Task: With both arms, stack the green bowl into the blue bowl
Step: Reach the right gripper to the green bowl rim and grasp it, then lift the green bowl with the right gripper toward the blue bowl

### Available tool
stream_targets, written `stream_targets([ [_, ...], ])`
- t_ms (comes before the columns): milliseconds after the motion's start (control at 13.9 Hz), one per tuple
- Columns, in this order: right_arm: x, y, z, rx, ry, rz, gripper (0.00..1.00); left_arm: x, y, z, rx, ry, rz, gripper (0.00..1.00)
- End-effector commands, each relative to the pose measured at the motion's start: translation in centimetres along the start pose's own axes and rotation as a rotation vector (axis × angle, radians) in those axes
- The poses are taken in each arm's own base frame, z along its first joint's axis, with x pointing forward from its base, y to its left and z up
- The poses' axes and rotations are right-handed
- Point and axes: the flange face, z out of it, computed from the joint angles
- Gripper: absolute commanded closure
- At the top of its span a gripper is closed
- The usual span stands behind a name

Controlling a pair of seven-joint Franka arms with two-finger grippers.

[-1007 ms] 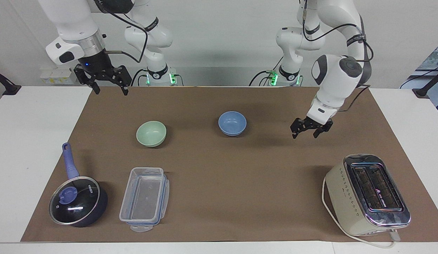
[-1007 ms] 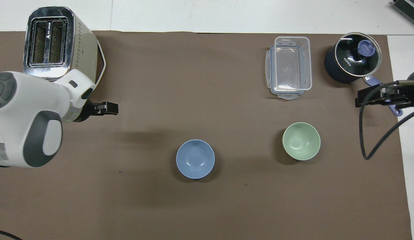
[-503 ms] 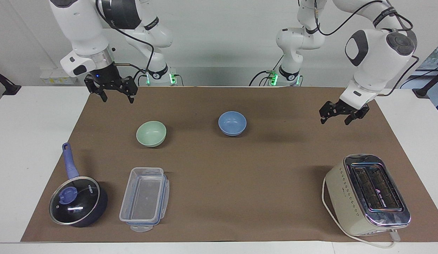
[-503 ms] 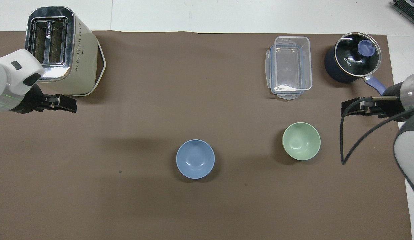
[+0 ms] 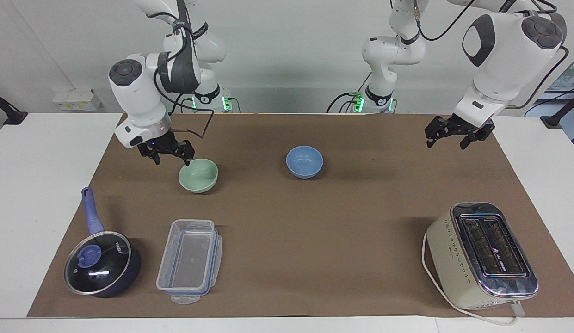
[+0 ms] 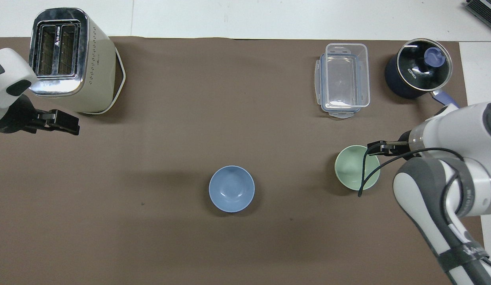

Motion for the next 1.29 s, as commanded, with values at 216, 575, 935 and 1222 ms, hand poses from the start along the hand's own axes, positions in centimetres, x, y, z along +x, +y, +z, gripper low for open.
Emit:
stream_targets([
  [216,-0.7,0.9,8.1,0.028,-0.034,-0.007,0.00,-2.6,-0.3,-3.2,0.011,-0.011,0.002,0.00],
  [575,-0.5,1.0,9.3,0.032,-0.043,-0.018,0.46,-2.6,-0.5,-3.6,0.010,0.000,-0.004,0.00],
  [935,-0.4,0.9,9.3,0.033,-0.046,-0.012,1.00,-2.6,-0.6,-3.6,0.010,0.000,-0.006,0.00],
  [1222,-0.3,0.9,9.0,0.046,-0.046,-0.001,1.00,-2.6,-0.5,-3.6,0.010,0.000,-0.004,0.00],
])
